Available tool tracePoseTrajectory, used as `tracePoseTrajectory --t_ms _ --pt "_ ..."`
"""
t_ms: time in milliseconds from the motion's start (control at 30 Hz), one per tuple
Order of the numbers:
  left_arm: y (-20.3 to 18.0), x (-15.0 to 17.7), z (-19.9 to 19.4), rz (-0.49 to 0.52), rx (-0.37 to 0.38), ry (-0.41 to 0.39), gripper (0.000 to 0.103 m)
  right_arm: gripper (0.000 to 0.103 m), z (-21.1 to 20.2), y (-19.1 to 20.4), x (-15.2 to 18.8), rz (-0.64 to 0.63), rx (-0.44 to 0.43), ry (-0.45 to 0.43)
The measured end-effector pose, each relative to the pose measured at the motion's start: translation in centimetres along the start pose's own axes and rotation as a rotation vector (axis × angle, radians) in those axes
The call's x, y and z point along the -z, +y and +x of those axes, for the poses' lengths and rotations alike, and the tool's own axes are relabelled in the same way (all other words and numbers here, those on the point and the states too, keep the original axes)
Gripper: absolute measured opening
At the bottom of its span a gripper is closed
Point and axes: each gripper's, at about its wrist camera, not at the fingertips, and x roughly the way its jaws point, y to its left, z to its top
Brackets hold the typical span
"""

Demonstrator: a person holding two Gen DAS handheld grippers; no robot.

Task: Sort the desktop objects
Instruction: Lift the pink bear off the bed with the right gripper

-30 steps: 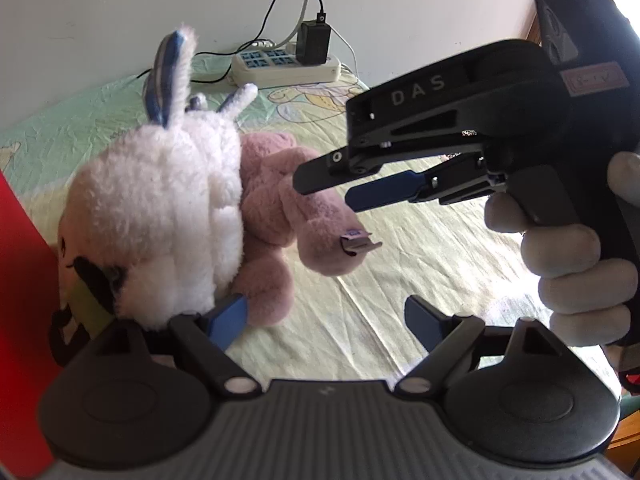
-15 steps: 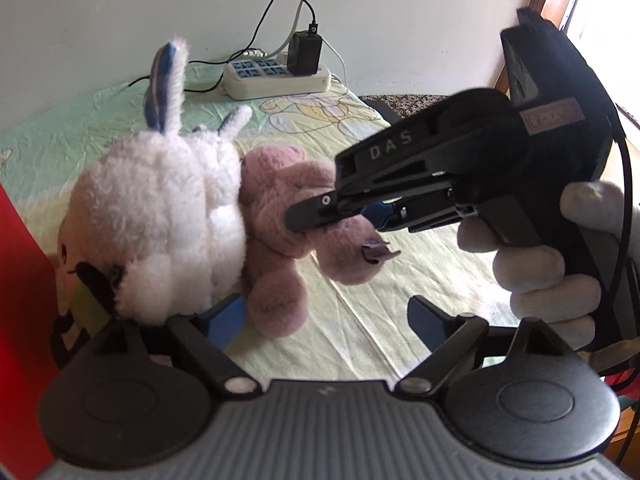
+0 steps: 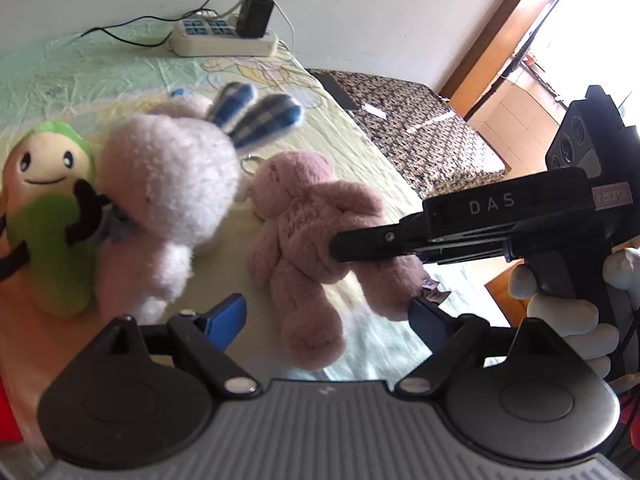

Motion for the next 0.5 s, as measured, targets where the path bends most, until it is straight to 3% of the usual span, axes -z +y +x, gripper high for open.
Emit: tracePoseTrajectory --t_ms 300,500 --pt "-2.1 0.1 0.3 0.032 0.123 0.009 0.087 0.031 -2.1 -2.7 1.7 0.017 0.034 -0.017" --pt "-0.3 -1.5 2.8 -0.037 0.099 0.023 0.087 0.045 -1.9 -3.3 1.2 0.004 0.054 -0.046"
